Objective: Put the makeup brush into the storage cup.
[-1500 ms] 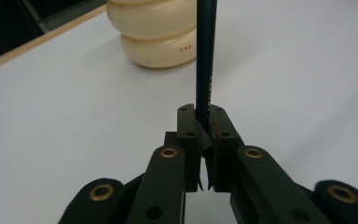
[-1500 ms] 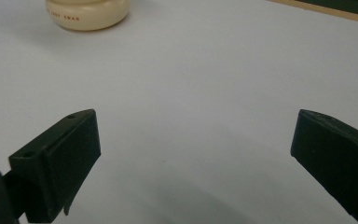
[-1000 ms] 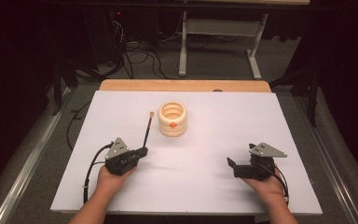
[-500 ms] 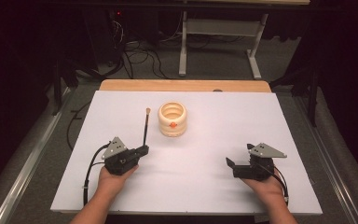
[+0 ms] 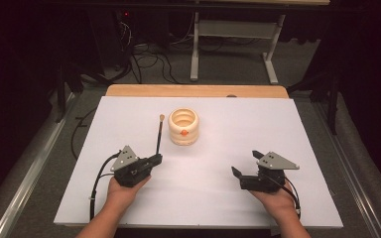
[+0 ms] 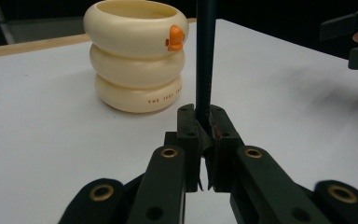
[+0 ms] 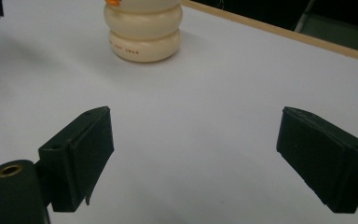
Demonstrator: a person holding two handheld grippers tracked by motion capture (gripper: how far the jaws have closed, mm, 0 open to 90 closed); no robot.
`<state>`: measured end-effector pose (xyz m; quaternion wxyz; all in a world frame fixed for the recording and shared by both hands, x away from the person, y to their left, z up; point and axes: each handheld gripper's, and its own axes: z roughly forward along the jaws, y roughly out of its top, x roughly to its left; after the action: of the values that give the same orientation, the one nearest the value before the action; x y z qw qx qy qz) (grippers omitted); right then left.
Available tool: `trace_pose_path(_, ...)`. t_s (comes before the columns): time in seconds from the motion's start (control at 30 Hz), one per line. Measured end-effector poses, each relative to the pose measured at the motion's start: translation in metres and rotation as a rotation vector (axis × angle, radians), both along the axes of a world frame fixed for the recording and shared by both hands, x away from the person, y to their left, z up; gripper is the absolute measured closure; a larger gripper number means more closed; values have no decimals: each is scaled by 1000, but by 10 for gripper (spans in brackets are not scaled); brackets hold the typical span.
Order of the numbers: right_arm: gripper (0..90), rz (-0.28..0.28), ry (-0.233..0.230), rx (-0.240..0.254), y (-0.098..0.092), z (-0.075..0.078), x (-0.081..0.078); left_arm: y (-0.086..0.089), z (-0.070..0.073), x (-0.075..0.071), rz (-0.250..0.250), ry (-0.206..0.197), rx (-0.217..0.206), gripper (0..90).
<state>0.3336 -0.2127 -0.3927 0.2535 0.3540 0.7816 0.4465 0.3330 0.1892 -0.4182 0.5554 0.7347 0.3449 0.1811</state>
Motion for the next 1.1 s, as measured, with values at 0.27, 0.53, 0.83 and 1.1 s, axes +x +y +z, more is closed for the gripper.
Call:
trace_pose_path(0.27, 145, 35, -23, 43, 17, 14, -4, -10, 5, -6, -19, -18, -6, 856)
trace_pose_path(0.53, 158, 90, -42, 99, 36, 32, -6, -20, 7, -9, -42, -24, -16, 855)
trace_pose_path(0.83, 171, 120, -83, 107, 54, 52, 6, -21, 8, -6, -42, -26, -13, 855)
trace_pose_path(1.1, 186, 124, -121, 104, 61, 55, 13, -18, 15, -2, -29, -32, -11, 856)
